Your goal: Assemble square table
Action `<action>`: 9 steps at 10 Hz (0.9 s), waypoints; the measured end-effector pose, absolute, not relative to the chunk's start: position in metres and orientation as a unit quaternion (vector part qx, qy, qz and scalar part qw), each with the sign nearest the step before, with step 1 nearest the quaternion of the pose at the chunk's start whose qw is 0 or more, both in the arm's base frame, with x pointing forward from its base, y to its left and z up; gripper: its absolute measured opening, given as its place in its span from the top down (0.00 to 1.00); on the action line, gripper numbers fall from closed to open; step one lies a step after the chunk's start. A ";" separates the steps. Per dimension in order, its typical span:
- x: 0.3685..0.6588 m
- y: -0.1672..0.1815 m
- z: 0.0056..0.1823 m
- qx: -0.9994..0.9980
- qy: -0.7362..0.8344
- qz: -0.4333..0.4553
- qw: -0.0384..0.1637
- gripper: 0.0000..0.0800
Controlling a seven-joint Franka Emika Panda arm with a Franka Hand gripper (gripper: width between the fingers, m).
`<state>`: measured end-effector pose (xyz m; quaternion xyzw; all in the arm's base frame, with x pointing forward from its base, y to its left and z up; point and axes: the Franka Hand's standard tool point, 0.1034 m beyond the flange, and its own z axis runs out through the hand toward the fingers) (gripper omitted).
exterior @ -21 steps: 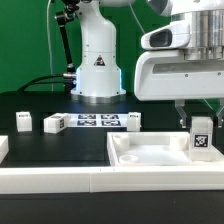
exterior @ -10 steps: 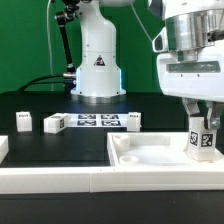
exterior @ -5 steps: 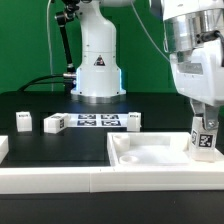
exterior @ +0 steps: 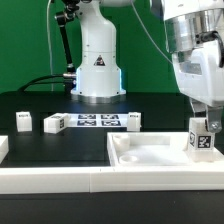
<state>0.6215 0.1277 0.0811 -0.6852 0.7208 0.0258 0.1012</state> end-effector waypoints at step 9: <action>0.620 0.128 0.081 -0.915 0.396 -0.015 0.077 0.19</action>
Offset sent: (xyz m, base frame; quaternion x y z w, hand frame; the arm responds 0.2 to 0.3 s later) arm 0.0000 0.0000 0.0000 0.0000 0.0000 -0.1938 0.9810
